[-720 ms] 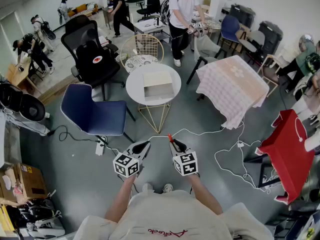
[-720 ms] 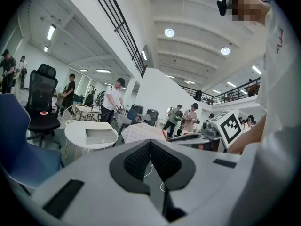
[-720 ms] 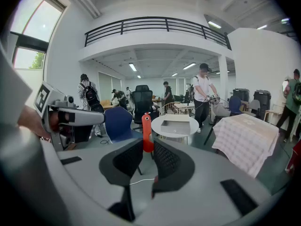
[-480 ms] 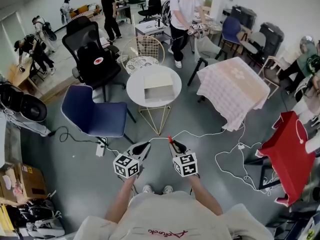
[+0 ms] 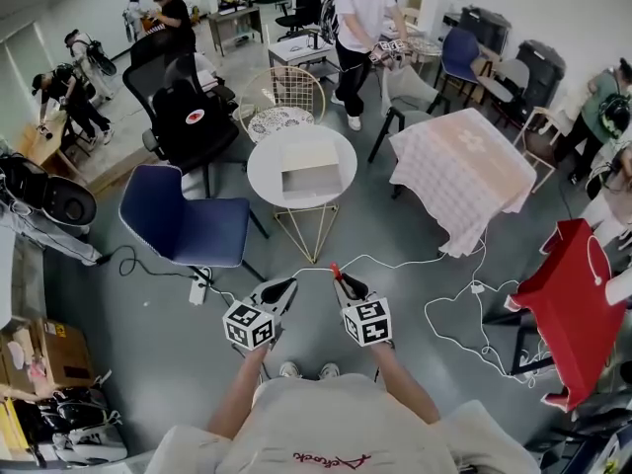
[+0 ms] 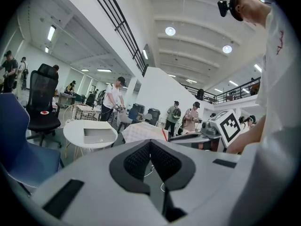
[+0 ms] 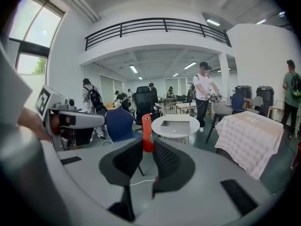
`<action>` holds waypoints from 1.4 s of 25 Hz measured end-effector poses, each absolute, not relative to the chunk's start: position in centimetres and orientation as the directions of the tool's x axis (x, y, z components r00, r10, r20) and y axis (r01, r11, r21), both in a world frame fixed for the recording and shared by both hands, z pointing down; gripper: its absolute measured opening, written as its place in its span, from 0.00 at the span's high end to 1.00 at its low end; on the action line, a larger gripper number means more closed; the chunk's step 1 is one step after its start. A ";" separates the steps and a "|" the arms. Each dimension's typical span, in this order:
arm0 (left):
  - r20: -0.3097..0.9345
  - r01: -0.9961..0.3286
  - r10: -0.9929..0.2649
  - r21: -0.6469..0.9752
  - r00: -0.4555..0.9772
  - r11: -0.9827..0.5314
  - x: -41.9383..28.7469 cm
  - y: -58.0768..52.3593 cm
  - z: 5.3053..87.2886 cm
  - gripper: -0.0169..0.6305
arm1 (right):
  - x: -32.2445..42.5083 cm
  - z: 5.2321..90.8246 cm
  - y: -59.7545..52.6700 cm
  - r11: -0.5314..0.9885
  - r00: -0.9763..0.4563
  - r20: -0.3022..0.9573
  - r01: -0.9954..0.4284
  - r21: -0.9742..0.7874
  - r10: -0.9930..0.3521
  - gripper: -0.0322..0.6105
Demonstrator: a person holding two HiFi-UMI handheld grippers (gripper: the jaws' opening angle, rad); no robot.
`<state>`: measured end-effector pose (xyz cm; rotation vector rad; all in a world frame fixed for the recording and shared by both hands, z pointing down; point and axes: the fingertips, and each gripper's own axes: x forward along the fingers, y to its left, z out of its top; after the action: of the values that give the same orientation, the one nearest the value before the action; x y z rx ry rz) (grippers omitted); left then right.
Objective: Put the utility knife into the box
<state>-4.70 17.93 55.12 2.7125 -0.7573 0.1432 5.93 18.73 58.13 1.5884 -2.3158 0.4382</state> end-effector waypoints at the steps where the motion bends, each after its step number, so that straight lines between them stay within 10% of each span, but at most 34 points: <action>1: 0.181 -0.522 -0.489 0.278 0.853 -0.806 -4.5 18.0 55.2 0.96 | 6.1 58.2 18.8 0.345 -0.347 0.410 -0.935 -0.083 -0.843 0.83; 35: 0.194 -0.532 -0.496 0.285 0.847 -0.797 -1.7 15.9 58.4 0.96 | 10.3 60.9 16.4 0.363 -0.359 0.417 -0.929 -0.074 -0.835 0.82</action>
<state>-1.68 15.87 58.36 2.6944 -0.7731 0.1562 10.29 16.39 60.87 1.5572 -2.3205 0.4303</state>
